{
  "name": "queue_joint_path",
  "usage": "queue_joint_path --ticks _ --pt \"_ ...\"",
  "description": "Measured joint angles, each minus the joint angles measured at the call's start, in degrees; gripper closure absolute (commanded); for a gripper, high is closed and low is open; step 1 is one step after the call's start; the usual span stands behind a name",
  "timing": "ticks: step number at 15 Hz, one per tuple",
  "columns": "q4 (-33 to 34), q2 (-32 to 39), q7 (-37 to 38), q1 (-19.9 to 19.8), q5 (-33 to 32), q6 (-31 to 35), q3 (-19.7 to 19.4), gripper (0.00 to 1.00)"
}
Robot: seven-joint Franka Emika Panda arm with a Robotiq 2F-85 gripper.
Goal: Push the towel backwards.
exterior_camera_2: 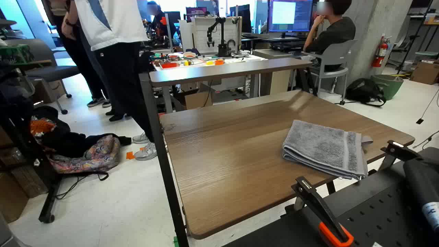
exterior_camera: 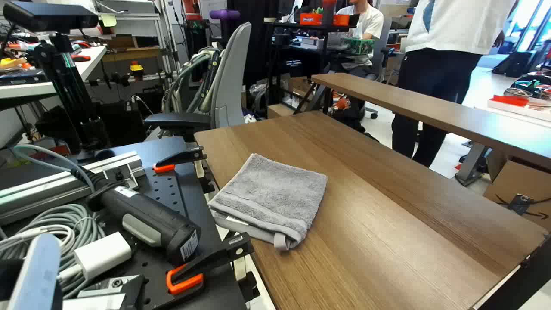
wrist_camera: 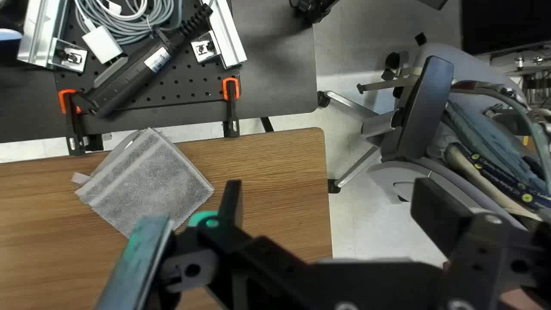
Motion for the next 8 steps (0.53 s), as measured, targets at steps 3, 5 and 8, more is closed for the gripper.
queue_joint_path --ticks 3,5,8 --pt "0.1 0.0 0.0 0.0 0.0 0.0 0.0 0.0" --pt "0.1 0.0 0.0 0.0 0.0 0.0 0.0 0.0" --pt "-0.2 0.0 0.0 -0.3 -0.1 1.3 0.2 0.0"
